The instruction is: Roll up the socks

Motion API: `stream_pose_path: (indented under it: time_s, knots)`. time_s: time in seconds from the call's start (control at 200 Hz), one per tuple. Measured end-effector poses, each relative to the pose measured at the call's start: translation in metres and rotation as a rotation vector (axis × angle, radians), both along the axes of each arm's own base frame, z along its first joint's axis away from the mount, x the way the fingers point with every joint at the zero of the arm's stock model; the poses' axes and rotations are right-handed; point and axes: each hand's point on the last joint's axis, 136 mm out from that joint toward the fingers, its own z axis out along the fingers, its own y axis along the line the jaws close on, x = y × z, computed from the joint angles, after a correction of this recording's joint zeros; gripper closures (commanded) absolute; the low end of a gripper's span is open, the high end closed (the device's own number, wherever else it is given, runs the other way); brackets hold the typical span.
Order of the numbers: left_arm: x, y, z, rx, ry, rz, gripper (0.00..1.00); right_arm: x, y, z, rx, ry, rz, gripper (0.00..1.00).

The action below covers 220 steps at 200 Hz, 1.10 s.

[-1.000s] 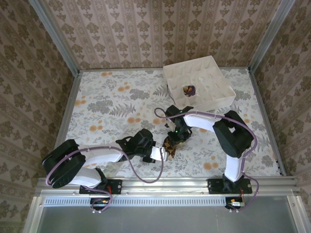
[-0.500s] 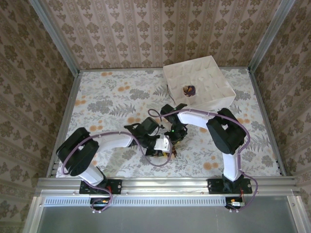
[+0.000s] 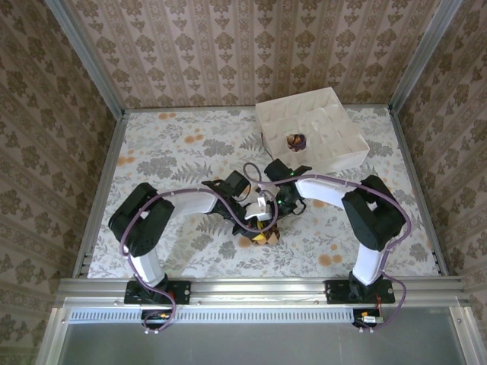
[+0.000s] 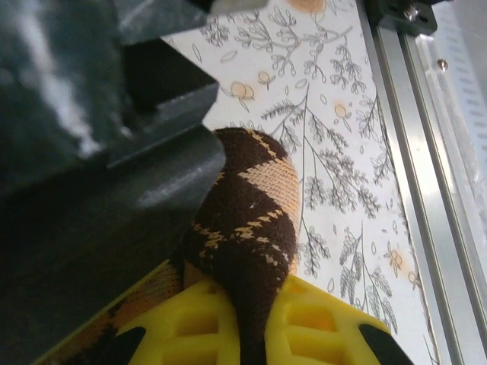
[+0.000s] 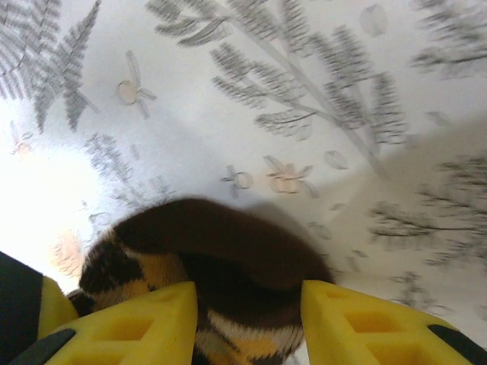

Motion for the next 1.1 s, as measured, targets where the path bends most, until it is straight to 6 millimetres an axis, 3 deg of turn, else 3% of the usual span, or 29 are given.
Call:
stream_pose_path:
  time_s: [0.155, 0.34, 0.45, 0.625, 0.725, 0.865, 0.955, 1.1]
  knots:
    - [0.006, -0.009, 0.002, -0.017, -0.008, 0.013, 1.00, 0.015, -0.020, 0.013, 0.002, -0.096, -0.059, 0.54]
    - [0.009, -0.003, -0.006, 0.022, 0.066, 0.073, 1.00, 0.031, -0.037, 0.065, 0.104, -0.261, -0.130, 0.51]
    - [0.010, -0.003, -0.007, 0.027, 0.087, 0.084, 1.00, 0.029, -0.045, 0.067, 0.110, -0.270, -0.147, 0.52]
    - [0.010, -0.005, -0.007, 0.030, 0.110, 0.083, 1.00, -0.001, -0.062, 0.063, 0.109, -0.279, -0.153, 0.55]
    - [0.011, -0.006, -0.007, 0.038, 0.132, 0.082, 1.00, -0.021, -0.073, 0.089, 0.166, -0.396, -0.177, 0.55]
    - [0.013, -0.008, -0.008, 0.057, 0.172, 0.083, 1.00, -0.042, -0.083, 0.141, 0.274, -0.629, -0.187, 0.55]
    - [0.014, -0.010, -0.008, 0.077, 0.198, 0.083, 1.00, -0.051, -0.080, 0.161, 0.296, -0.725, -0.143, 0.56]
    - [0.017, -0.012, -0.010, 0.112, 0.255, 0.086, 1.00, -0.068, -0.059, 0.157, 0.236, -0.766, 0.018, 0.57]
